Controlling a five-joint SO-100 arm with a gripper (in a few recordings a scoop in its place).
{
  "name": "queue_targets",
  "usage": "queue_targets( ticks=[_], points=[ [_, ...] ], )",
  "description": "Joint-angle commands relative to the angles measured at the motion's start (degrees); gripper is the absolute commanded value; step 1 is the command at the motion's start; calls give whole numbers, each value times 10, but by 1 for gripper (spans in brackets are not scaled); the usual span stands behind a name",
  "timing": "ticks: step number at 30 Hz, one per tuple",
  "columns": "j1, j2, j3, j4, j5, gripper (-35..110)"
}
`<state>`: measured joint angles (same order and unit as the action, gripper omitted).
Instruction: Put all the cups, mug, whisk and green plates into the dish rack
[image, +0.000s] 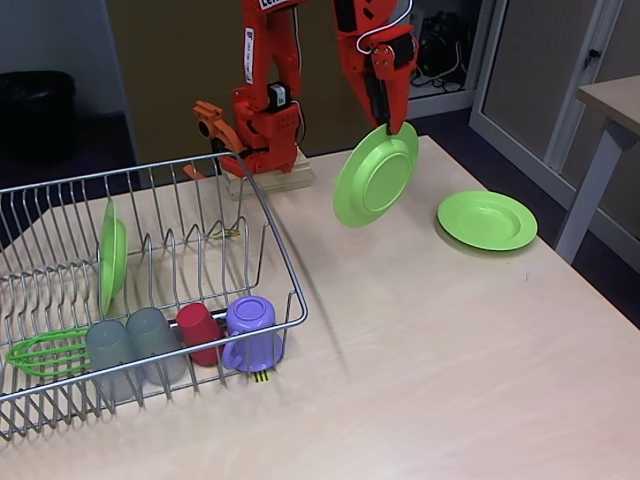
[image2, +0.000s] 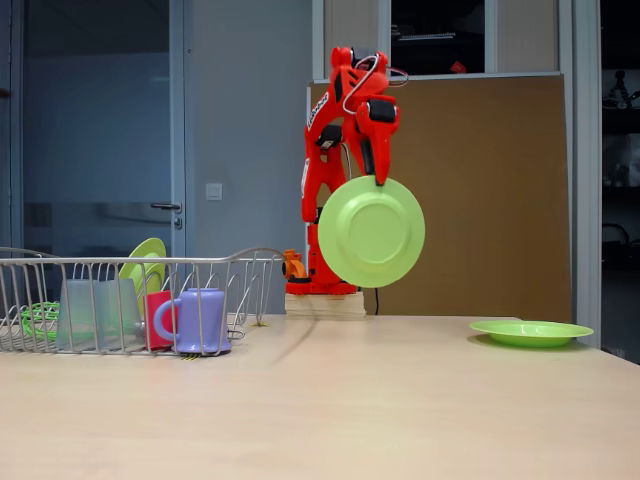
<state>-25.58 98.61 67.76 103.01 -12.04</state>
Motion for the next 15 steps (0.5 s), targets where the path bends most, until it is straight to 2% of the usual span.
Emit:
queue_targets(
  ticks=[1, 9, 15],
  points=[
    [40, 12, -56, 21, -19, 0],
    [148, 44, -120, 14, 25, 0],
    [250, 85, -105, -44, 22, 0]
  ],
)
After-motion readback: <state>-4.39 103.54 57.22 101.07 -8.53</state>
